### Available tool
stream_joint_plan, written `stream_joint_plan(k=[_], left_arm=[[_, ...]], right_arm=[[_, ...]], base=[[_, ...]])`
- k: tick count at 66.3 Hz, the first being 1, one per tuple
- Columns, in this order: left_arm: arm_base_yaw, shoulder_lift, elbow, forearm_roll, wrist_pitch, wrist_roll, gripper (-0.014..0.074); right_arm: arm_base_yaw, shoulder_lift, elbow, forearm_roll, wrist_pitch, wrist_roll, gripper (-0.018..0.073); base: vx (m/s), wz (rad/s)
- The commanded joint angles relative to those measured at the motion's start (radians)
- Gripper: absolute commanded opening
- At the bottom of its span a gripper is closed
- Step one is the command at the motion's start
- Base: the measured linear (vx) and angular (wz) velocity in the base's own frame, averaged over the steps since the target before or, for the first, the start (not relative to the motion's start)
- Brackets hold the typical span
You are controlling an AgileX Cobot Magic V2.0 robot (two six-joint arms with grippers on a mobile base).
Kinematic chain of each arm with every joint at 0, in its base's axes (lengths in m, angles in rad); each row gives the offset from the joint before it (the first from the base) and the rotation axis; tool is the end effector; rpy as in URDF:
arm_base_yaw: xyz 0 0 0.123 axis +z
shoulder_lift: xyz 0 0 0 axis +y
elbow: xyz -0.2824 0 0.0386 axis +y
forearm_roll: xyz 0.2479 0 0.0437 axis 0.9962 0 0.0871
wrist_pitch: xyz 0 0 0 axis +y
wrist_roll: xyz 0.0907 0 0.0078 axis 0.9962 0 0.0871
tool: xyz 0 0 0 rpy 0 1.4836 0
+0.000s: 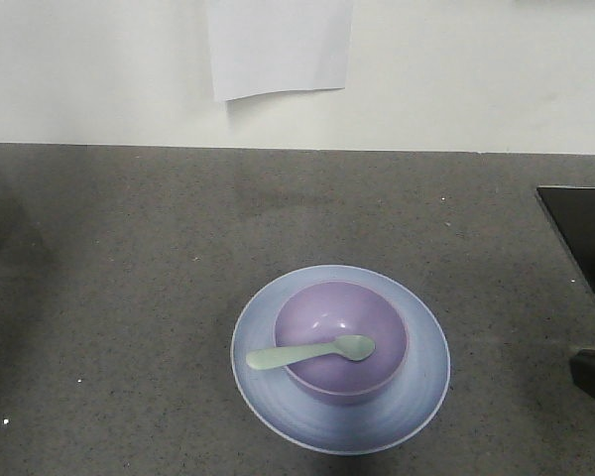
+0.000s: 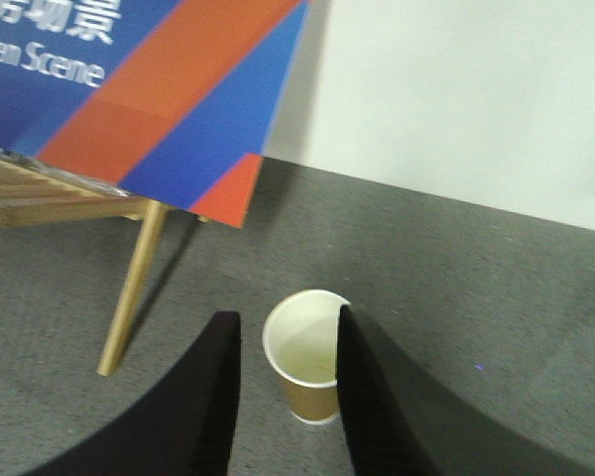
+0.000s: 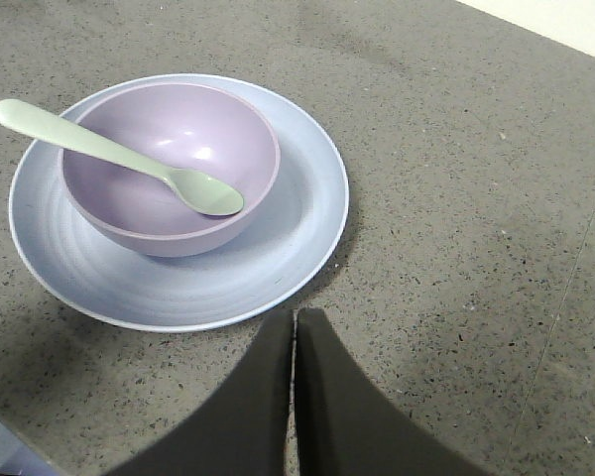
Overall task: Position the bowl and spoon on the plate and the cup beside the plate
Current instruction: 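Reach the left gripper down and grasp the brown paper cup rim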
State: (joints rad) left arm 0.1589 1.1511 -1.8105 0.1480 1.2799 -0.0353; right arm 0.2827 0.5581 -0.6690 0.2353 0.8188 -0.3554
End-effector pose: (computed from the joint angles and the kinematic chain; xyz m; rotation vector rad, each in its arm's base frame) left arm 0.1629 0.0391 0.5373 -0.2444 2.0907 0.2489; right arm 0.0879 0.0417 0.3249 -0.6074 2.0907 0.2373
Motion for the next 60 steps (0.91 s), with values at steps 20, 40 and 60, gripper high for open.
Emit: stream_joint_plan(k=[20,40,60], left_arm=[[0.274,0.083,-0.018,-0.113,-0.03,0.035,0.0245],[0.295,0.238,-0.016,-0.061,-0.054,0.085,0.0246],[0.295,0.383,-0.016,-0.179,-0.076,0.137,0.03]], right_arm=[[-0.005,0.004,-0.026,0.006,-0.059,-0.006,-0.0004],[-0.005,0.004,-0.026,0.007,-0.059,-0.006,-0.0004],[-0.005,0.004,-0.026,0.007,-0.059,-0.006,-0.0004]], base=[[0.0,0.0],[0.0,0.0],[0.0,0.0]])
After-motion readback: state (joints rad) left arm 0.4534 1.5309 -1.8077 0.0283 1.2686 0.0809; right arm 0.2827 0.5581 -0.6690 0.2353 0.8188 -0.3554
